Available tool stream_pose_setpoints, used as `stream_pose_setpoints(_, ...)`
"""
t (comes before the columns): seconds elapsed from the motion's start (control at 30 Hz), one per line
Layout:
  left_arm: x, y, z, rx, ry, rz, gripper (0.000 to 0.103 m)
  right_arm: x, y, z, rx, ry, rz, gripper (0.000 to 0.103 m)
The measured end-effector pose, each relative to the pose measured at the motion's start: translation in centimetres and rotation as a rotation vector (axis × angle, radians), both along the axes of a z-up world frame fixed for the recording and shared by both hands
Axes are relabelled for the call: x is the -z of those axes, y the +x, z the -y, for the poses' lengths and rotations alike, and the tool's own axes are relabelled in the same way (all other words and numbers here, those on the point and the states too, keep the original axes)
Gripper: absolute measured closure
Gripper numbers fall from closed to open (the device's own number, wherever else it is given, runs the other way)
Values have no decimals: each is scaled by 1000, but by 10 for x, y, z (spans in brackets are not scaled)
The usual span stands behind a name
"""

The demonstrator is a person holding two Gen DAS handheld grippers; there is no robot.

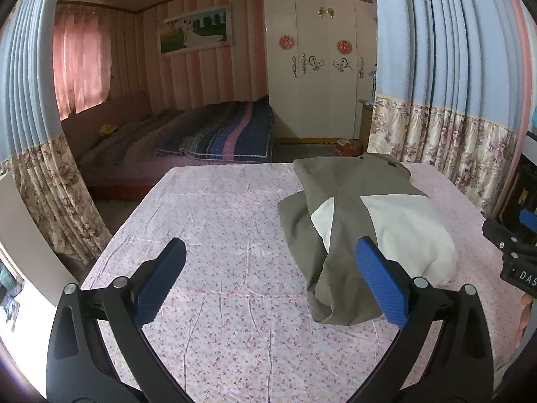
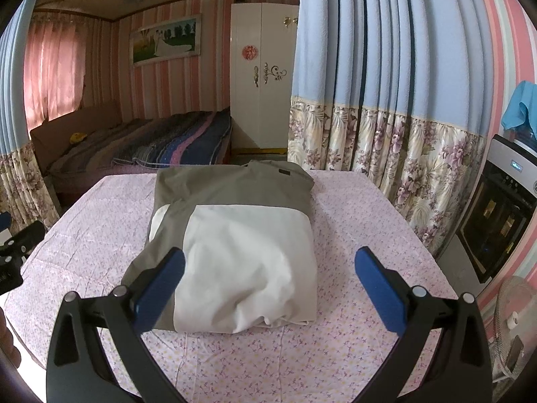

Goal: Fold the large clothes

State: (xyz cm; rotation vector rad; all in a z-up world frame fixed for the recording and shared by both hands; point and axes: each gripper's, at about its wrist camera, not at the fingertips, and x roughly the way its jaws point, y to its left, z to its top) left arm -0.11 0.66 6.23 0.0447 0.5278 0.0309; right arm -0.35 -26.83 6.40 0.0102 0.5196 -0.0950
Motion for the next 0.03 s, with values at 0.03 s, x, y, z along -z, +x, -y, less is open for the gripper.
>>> stream_pose_setpoints(0.03, 0, 0, 1, -2, 5, 2, 3, 1, -1, 1, 1, 0, 0, 2)
